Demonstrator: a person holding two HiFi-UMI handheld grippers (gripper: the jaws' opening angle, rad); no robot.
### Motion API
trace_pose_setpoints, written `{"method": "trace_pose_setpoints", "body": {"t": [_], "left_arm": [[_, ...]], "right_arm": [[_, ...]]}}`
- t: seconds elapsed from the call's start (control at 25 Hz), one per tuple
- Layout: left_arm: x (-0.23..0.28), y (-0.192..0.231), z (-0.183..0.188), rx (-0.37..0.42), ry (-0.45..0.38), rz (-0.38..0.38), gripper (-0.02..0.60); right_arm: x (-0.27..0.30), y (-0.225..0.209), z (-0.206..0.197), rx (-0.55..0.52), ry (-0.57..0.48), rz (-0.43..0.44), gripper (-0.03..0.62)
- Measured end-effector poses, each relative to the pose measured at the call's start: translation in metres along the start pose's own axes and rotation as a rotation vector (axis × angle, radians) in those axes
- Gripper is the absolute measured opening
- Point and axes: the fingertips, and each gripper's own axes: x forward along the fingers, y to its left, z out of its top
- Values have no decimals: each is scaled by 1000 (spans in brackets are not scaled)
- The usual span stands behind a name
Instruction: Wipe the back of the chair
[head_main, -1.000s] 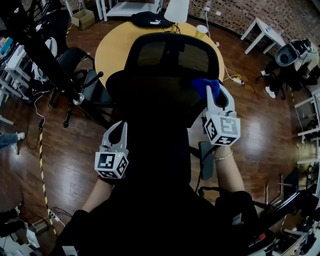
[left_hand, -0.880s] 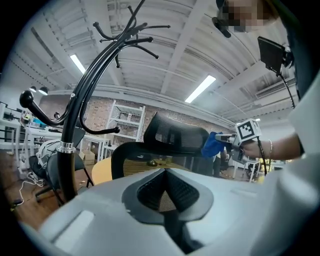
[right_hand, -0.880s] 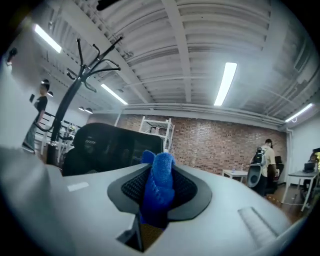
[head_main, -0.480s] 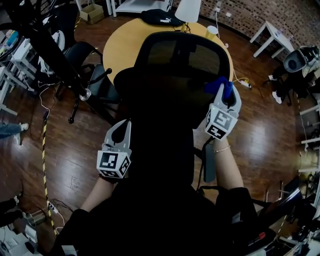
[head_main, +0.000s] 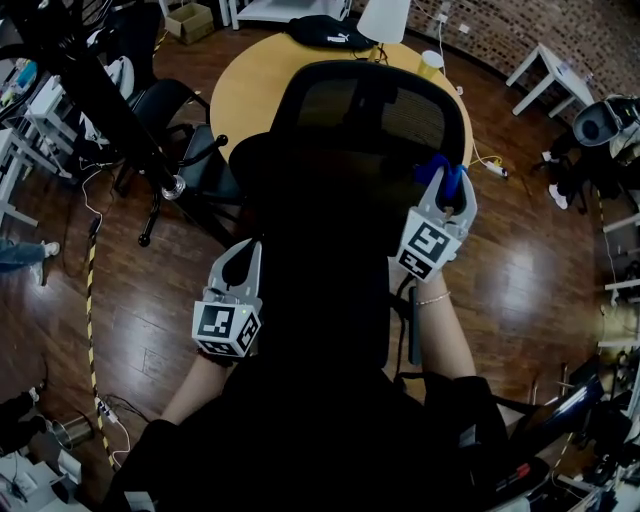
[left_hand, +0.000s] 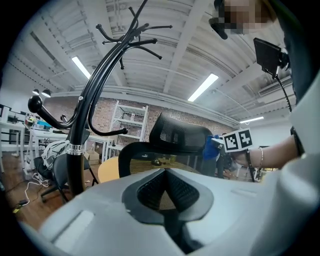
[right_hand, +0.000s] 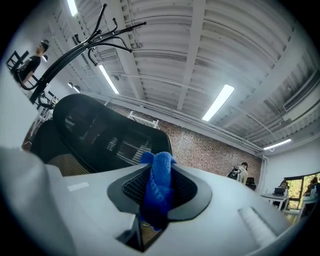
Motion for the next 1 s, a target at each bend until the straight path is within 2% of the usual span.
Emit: {"method": "trace_pose_setpoints", "body": {"t": [0.12,0.28,0.4,0.52,0.72,0.88,1.0], "left_arm": [[0,-3,1,4,-2,0,8],[-3,-5,5,9,-12,6,8],[-9,-2,7,13,-20,33,8],[-18,2,8,10,-19,72,8],[-39,30,1,-14,0,142,8],[-59,43,-3,-20,4,184,8],[-67,47,-1,-19,1,205,8]], "right_arm": [[2,22,-3,3,23,36,89],[13,68,-1,34,47,146,89],[22,97,6,54,46,219,89],[29,113,11,80,50,249,89],[30,164,34,136,12,297,87],[14,212,57,161,-34,387,86],[6,231,69,183,-51,432,83]]}}
